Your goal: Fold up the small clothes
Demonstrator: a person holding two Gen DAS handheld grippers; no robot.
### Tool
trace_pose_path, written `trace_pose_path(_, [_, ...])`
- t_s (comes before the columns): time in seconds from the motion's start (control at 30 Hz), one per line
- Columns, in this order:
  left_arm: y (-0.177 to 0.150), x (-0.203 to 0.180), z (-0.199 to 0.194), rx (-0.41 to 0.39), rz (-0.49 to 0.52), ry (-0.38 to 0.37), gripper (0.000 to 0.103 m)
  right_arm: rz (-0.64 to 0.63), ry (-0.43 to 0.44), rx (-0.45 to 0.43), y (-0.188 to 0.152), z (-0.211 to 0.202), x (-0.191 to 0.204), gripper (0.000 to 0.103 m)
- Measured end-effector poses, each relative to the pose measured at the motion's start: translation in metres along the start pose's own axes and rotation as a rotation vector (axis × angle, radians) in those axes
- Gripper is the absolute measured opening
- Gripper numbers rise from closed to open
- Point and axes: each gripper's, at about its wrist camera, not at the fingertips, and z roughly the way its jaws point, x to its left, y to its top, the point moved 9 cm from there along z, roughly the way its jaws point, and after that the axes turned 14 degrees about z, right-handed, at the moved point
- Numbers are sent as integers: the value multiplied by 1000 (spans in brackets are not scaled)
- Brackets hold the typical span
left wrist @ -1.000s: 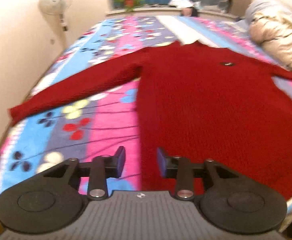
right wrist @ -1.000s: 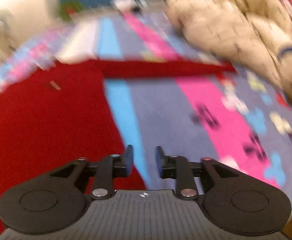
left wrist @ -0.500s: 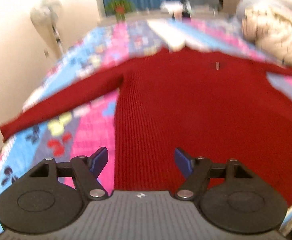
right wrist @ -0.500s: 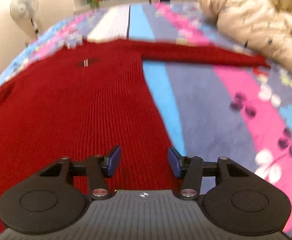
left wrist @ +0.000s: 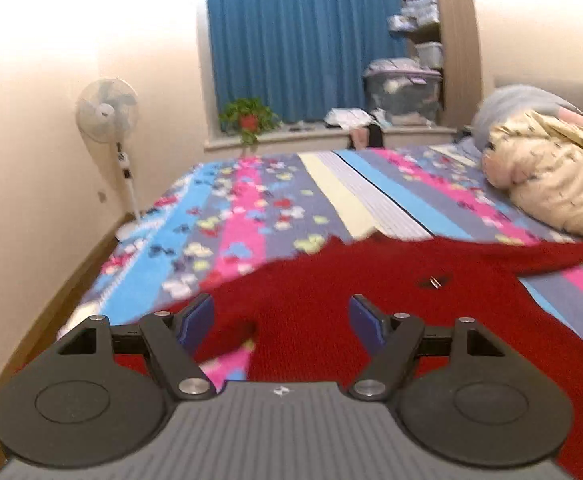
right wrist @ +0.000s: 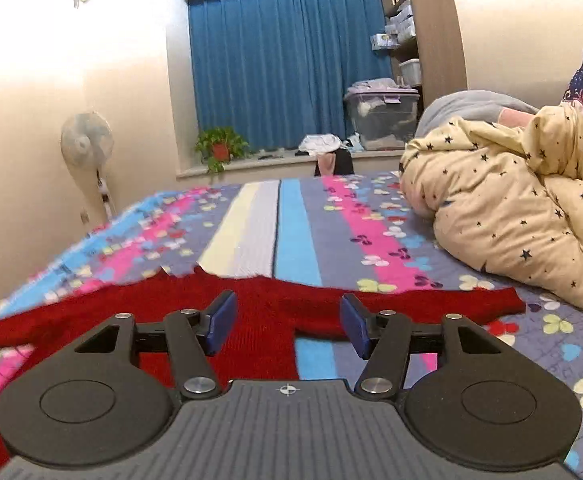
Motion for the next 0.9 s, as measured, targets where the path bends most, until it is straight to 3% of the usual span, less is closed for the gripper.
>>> trace_pose_path(0.07, [5, 12, 17, 0, 11, 42, 79, -1, -71, 72, -19, 16, -7, 59])
trace_pose_path(0.13, [-1, 22, 38, 22, 8, 70, 79, -8, -113, 58, -21, 23, -2, 58])
trace_pose_path(0.27, [-46, 36, 71, 66, -22, 93, 79, -19, -148, 124, -36, 42, -2, 58])
trace_pose_path(0.3, [-64, 37, 81, 107, -16, 84, 79, -22, -157, 136, -39, 45, -2, 58])
trace_pose_path(0.33, [-80, 32, 95, 223, 9, 67, 74, -23, -165, 148, -41, 47, -3, 58])
trace_pose_path(0.37, [-85, 33, 103, 258, 8, 62, 70, -20, -174, 163, -43, 51, -6, 58])
trace_pose_path(0.47, [-83, 36, 107, 215, 20, 68, 71, -6, -198, 194, -48, 61, -11, 58])
trace_pose_path(0.9, [-97, 64, 128, 280, -145, 79, 69, 36, -238, 246, -57, 82, -20, 58])
